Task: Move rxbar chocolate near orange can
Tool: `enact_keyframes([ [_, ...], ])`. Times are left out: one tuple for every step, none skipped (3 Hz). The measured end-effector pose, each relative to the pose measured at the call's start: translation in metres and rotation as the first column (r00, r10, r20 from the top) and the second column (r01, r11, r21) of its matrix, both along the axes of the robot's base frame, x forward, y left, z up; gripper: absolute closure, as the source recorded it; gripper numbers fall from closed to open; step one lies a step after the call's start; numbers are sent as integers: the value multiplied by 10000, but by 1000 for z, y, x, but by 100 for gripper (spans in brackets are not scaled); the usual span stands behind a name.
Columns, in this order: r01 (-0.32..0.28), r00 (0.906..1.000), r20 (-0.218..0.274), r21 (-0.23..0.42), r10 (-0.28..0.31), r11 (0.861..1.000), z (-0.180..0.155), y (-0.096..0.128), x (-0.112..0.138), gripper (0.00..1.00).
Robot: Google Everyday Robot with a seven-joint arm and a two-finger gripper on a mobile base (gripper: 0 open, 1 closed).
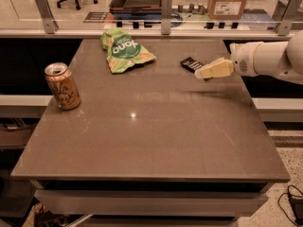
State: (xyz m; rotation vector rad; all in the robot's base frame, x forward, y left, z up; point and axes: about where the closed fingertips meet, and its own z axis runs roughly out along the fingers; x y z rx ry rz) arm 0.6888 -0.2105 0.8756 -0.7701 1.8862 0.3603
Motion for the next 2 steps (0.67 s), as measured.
enact_keyframes([
  [169, 9996, -225, 211, -164, 9996, -21, -3, 12, 0],
  [96, 9996, -280, 412, -84, 9991, -33, -1, 21, 0],
])
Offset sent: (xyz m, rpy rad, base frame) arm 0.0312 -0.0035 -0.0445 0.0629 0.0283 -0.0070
